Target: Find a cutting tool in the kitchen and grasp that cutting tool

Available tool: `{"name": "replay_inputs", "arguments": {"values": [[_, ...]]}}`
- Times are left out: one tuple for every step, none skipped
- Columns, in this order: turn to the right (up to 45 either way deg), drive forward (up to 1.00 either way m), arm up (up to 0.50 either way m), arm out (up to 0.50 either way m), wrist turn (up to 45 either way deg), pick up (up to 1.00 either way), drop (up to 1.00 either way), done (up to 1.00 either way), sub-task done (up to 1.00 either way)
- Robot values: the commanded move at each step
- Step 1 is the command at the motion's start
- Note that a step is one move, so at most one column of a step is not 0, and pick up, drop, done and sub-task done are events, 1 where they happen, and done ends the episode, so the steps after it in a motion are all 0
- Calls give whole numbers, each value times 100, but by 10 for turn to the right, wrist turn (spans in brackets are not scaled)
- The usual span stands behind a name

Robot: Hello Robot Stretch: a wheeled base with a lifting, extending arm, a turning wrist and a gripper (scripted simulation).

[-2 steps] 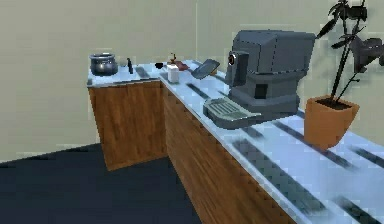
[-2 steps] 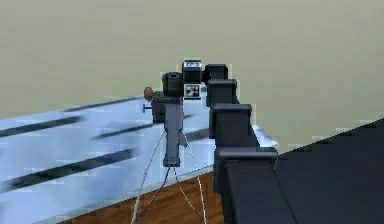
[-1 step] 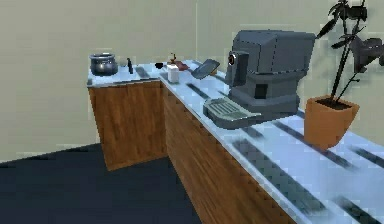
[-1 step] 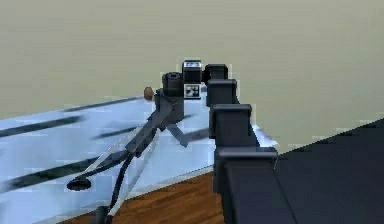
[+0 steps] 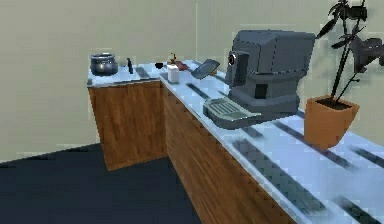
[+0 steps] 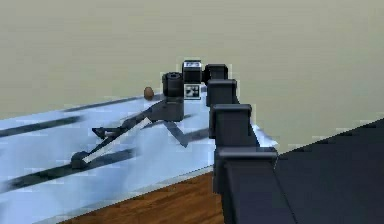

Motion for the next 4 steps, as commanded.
{"name": "replay_inputs", "arguments": {"values": [[0, 0, 0, 0, 450, 0, 0, 0, 0], [0, 0, 0, 0, 450, 0, 0, 0, 0], [0, 0, -16, 0, 0, 0, 0, 0, 0], [0, 0, 0, 0, 0, 100, 0, 0, 0]]}}
